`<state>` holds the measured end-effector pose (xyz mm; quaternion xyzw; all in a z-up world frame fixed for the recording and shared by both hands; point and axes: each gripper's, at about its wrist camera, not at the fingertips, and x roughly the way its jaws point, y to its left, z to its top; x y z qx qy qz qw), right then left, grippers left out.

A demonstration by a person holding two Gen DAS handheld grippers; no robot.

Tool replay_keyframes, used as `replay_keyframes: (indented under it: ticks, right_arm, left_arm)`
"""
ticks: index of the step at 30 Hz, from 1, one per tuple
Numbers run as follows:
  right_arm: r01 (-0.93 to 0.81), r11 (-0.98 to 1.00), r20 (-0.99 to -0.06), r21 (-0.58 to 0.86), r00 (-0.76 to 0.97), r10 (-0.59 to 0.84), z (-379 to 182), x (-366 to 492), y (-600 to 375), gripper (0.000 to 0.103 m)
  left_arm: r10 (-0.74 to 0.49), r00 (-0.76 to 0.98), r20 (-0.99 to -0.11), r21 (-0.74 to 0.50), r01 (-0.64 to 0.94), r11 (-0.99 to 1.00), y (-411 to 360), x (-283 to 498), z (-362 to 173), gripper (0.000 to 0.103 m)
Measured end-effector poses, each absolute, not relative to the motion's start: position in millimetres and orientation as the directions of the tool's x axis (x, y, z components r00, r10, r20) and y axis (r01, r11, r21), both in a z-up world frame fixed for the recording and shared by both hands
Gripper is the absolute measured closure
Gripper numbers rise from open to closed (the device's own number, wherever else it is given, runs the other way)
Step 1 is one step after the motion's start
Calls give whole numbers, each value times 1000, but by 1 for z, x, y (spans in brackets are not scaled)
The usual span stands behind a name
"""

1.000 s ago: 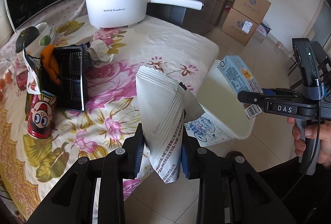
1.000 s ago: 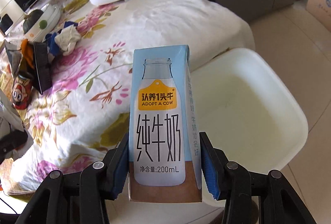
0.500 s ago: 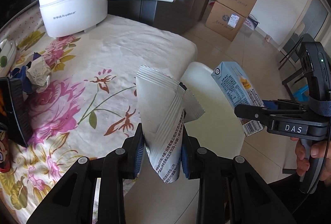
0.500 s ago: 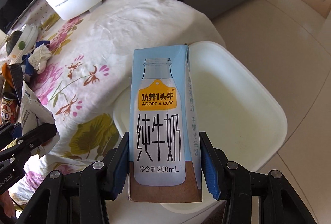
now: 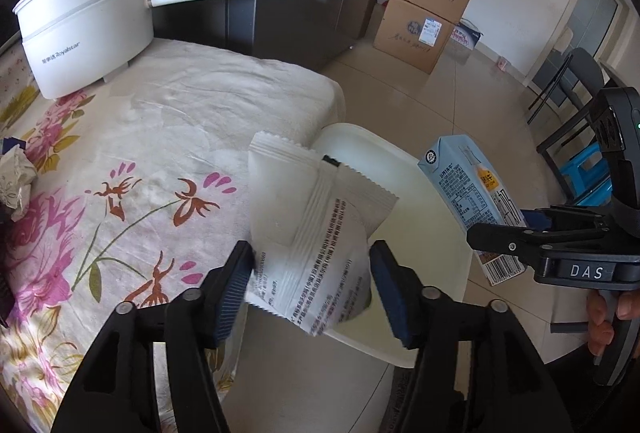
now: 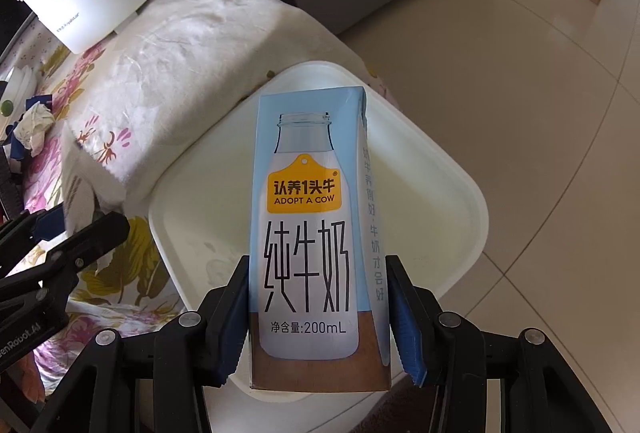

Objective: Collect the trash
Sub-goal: 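Drop the carton into the white bin with right while left drops the wrapper in, then reach to the table and grasp the red milk can with the left gripper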

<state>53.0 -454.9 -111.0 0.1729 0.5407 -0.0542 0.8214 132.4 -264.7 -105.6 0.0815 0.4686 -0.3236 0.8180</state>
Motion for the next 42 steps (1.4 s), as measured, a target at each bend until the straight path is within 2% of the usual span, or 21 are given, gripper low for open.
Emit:
replay_keyframes:
  ticks: [1,15,18,19,20,23,30,42]
  right_arm:
    - [278,934,-907,225,410,96,-111,53,-456,49]
    - [257,943,-904,211,418,89,-105,61,-444,48]
    - [264,941,-906,210,414,86,-105,66,-439,47]
    - [269,940,-906,207,415,80,-105,67,-438,47]
    - [270,942,-907,200,414,74,-103,69,-435,40]
    - [259,952,-900,164,434,38,-94,72,-423,21]
    - [192,977,-868,89,495,-18,-68,80,-384,18]
    - [82,991,-834,107,549,45,-44,102,-303,16]
  left_arm:
    - [-457,363,-812,-170,602,780,-264,132,-104,27]
    - [-346,477,-808,-65,511,857,-203,126,-81,12]
    - [-333,500,-799,-58,487,871,-182,124,-73,4]
    - [-330,507,-796,-57,480,875,-176,123,-70,1]
    - [-327,514,-793,-57,472,880,-169,123,-67,1]
    - [-324,526,-786,-62,455,888,-149,121,-58,0]
    - [-298,558,-775,-57,408,911,-103,117,-42,0]
    - [-233,612,-756,-76,272,959,-13,119,-25,0]
